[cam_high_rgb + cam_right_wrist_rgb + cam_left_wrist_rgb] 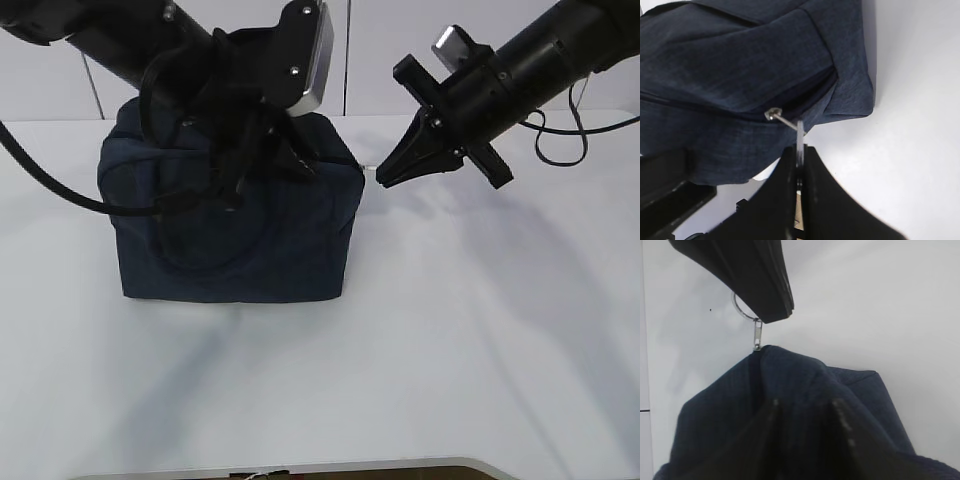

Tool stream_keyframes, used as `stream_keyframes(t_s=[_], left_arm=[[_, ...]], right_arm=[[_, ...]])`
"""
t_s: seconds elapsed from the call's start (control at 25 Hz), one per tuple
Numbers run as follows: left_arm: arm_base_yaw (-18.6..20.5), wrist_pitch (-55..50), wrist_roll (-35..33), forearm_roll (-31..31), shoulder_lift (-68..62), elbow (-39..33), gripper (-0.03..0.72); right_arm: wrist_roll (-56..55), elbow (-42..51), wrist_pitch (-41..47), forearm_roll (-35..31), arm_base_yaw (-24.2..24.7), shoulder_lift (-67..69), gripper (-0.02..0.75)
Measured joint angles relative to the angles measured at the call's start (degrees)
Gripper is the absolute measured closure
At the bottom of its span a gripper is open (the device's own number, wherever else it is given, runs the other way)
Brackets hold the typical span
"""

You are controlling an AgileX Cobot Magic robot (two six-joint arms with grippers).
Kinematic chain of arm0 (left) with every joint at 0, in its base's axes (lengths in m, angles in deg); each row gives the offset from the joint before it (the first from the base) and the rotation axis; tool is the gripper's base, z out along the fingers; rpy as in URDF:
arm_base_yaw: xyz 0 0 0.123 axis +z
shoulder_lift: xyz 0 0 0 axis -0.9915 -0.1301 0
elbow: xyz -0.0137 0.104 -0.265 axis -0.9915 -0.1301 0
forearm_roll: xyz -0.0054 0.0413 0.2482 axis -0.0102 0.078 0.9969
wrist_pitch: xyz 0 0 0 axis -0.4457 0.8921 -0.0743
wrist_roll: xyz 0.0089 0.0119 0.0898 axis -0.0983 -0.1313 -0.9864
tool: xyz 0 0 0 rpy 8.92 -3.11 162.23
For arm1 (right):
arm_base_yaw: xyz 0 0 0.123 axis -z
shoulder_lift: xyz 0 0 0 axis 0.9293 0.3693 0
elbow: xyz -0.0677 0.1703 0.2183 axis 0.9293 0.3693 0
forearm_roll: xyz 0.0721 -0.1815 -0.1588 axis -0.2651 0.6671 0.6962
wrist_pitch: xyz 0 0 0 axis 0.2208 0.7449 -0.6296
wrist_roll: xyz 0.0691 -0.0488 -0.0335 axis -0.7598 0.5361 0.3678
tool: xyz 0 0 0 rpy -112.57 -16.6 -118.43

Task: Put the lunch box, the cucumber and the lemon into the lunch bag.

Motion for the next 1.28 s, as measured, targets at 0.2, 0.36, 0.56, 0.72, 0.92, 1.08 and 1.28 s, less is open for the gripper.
stream_keyframes(t_s=[0.2,0.36,0.56,0.72,0.92,1.08,1.28], left_arm=[[0.0,0.0,2.3,3.4,0.0,0.0,0.684],[-0.1,0.0,4.2,5.5,0.0,0.0,0.690],[-0.1,0.0,4.5,5.8,0.0,0.1,0.691],[-0.1,-0.1,4.5,6.4,0.0,0.1,0.691],[-0.1,-0.1,5.9,8.2,0.6,0.1,0.692],[-0.3,-0.1,8.5,10.7,0.9,0.1,0.692],[-0.4,0.1,11.1,12.5,1.5,0.1,0.692]], right_arm=[[0.1,0.0,0.0,-0.4,0.0,0.0,0.733],[0.1,0.0,0.0,-0.6,0.0,0.0,0.733],[0.1,0.0,0.0,0.4,-0.1,0.0,0.733],[0.2,0.0,0.0,2.2,-0.1,0.0,0.733],[-0.3,0.0,0.2,2.5,-0.2,0.0,0.733],[-0.5,0.0,0.2,2.5,-0.2,0.0,0.733],[-0.6,0.0,0.2,2.5,-0.2,0.7,0.733]])
